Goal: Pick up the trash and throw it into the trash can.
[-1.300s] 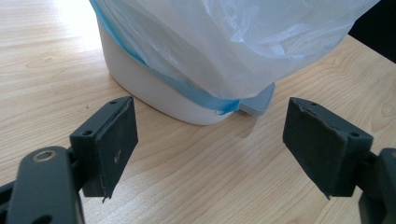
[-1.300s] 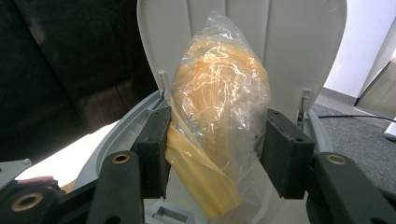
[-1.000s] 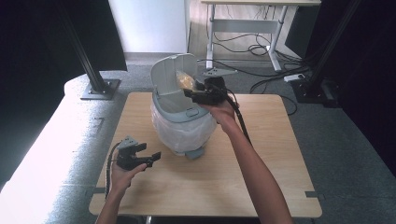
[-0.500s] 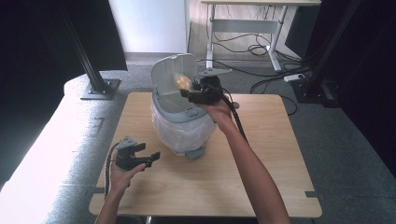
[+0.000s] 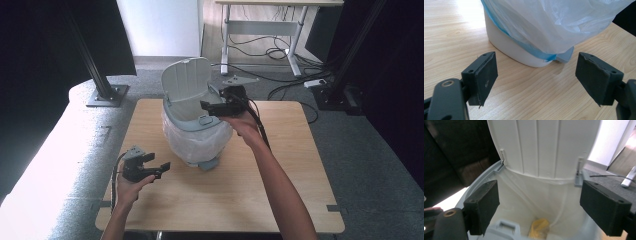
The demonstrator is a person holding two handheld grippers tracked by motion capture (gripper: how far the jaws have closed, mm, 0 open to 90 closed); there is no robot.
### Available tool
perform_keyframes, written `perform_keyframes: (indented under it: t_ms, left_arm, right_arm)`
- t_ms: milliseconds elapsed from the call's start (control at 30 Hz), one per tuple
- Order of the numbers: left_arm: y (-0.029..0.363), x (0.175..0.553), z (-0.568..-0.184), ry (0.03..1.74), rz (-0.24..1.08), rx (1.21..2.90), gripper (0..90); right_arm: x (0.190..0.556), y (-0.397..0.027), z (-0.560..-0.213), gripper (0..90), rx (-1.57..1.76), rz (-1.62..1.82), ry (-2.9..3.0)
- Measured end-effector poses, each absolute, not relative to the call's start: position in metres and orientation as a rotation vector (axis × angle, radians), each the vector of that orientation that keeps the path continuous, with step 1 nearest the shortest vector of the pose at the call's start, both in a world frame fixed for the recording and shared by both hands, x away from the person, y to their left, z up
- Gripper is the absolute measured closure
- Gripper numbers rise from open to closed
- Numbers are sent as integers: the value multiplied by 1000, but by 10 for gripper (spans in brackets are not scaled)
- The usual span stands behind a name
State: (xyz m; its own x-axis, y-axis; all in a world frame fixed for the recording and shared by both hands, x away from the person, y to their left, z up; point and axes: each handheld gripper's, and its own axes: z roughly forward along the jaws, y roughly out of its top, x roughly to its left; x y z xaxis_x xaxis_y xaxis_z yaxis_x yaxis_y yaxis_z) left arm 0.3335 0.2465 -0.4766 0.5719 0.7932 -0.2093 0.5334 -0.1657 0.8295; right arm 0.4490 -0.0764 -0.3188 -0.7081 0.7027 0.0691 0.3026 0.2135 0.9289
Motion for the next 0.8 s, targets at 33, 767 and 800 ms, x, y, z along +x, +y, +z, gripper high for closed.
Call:
perform_keyframes:
  t_ms: [33, 767, 800]
  left_arm:
    - [246, 334, -477, 1082, 338, 1841, 178]
    - [245, 335, -479, 1098, 329, 1834, 177]
    - [245, 335, -479, 1100, 327, 1831, 178]
  right_arm:
    - [445, -81, -319, 163, 935, 1499, 2120]
    - [370, -190, -365, 234, 993, 1538, 1995]
    - [364, -198, -372, 239, 1004, 1541, 1983]
